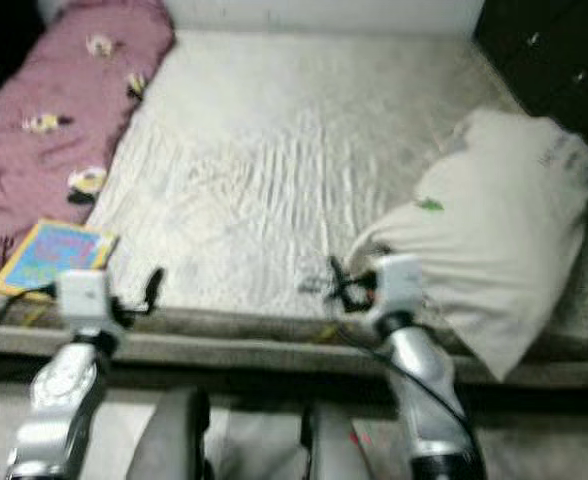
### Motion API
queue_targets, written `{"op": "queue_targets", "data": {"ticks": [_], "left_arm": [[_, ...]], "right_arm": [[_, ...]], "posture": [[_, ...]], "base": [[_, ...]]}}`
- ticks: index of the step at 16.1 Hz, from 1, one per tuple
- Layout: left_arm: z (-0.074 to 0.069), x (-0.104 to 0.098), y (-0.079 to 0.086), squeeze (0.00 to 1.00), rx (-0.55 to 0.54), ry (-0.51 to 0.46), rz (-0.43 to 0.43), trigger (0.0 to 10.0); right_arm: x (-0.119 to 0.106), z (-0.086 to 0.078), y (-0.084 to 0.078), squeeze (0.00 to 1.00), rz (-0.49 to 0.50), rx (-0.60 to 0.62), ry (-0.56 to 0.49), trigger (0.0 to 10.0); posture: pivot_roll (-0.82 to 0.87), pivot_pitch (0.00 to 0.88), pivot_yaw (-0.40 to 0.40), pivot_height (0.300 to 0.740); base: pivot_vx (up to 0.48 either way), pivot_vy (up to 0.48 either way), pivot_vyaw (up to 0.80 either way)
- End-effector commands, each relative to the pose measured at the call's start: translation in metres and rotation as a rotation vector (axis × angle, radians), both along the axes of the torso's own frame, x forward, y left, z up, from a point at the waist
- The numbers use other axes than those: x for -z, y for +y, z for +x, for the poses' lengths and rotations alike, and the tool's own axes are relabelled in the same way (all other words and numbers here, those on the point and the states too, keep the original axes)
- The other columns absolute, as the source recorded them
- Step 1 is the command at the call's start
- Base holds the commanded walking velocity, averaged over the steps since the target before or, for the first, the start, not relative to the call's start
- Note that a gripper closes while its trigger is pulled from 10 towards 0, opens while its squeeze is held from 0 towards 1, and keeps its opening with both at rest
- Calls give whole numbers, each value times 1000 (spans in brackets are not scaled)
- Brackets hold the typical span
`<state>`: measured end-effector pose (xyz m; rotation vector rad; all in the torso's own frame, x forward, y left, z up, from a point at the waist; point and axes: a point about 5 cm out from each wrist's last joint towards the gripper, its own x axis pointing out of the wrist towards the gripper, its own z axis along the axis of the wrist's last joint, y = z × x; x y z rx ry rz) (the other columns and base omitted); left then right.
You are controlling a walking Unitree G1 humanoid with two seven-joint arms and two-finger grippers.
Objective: Clean up the room
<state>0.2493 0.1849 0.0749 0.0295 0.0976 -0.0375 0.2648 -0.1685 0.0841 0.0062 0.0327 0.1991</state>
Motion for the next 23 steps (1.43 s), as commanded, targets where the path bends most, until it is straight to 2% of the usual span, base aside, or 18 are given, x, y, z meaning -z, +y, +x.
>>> {"op": "queue_targets", "data": {"ticks": [1, 5, 9, 12, 17, 23], "left_arm": [[0, -2, 11, 0, -22, 0, 16, 10000], [2, -1, 10, 0, -18, 11, 12, 10000], [4, 2, 10, 0, -15, 30, -30, 10000], [4, 2, 10, 0, -18, 31, -29, 10000], [4, 0, 13, 0, -41, 32, -26, 10000], [1, -2, 21, 0, -57, 23, 2, 10000]], "right_arm": [[-7, 4, 10, 0, 18, -25, -29, 10000], [-7, 6, 9, 0, 17, -14, -29, 10000], [-6, 7, 9, 0, 12, -20, -9, 10000], [-5, 7, 10, 0, 10, -40, -1, 10000], [2, 14, 24, 0, -12, -166, 64, 10000], [5, 30, 38, 0, -75, -245, 68, 10000]], "posture": [[-12, 58, -49, 610], [-11, 57, -49, 610], [-11, 59, -52, 610], [-7, 60, -56, 570], [3, 74, -60, 512], [28, 81, -63, 507]], "base": [[360, 0, 0], [90, 0, 0], [0, 0, 0], [0, 0, 0], [0, 0, 0], [0, 0, 0]]}}
